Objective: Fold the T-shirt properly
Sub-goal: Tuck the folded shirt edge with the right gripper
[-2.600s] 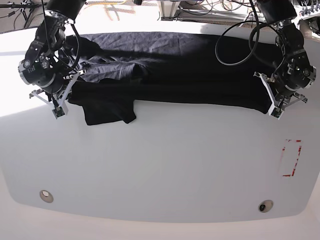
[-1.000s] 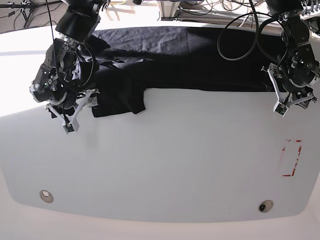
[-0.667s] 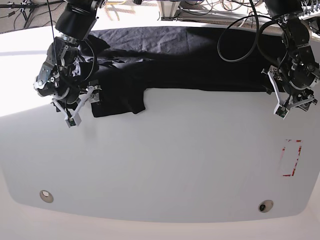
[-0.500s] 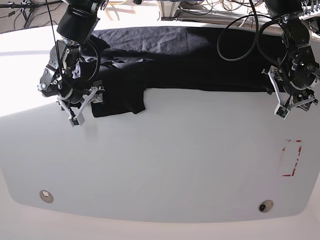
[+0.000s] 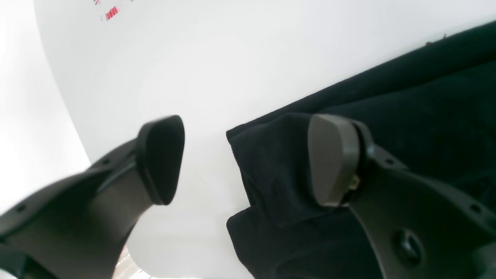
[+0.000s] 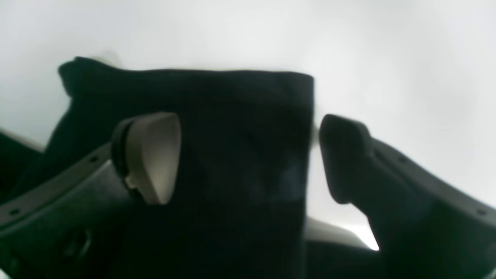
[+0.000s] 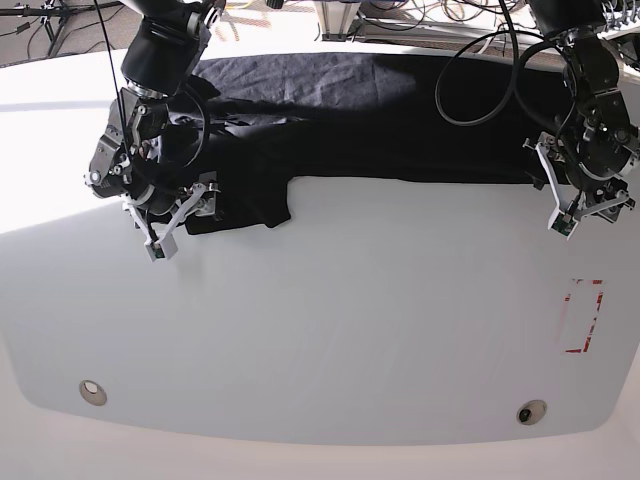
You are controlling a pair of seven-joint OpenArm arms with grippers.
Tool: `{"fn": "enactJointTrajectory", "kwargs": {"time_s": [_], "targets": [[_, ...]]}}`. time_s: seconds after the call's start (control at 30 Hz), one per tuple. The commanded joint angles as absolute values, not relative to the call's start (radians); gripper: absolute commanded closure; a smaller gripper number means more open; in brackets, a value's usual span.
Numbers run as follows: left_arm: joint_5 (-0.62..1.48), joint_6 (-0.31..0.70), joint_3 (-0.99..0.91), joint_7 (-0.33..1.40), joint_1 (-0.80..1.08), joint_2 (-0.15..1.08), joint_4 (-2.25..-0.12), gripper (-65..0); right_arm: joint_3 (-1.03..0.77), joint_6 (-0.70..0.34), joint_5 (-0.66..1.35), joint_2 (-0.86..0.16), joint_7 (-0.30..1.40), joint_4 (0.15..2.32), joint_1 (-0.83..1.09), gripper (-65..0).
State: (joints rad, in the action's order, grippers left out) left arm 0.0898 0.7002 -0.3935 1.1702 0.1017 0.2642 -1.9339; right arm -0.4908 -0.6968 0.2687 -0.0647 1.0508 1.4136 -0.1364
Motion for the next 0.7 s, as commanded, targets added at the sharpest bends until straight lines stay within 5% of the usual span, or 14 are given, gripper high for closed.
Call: {"fn": "enactJointTrajectory", "kwargs": {"time_s": [0.0, 0.27, 0.43, 0.57, 0.67], "targets": [[0.091, 0.698, -0.398, 1.158, 0.090, 0.278, -1.936, -45.1, -0.472, -0.698, 0.269, -0.038, 1.099, 1.449, -0.119, -53.1], [0.091, 0.698, -0.398, 1.158, 0.090, 0.278, -1.925, -45.1, -0.374, -0.698, 0.268, -0.030, 1.084, 1.503, -0.074, -51.0], [0.091, 0.698, -0.398, 1.156, 0.090, 0.280, -1.923, -45.1, -0.374, -0.698, 0.263, -0.031, 1.053, 1.497, -0.076, -29.3], [0.091, 0.698, -0.398, 1.156, 0.090, 0.280, -1.923, -45.1, -0.371, -0.698, 0.262, -0.036, 1.041, 1.497, -0.081, -1.0], [0.091, 0.698, -0.398, 1.156, 0.090, 0.280, -1.923, -45.1, -0.364, -0.698, 0.271, -0.062, 1.041, 1.506, -0.082, -0.3]]}}
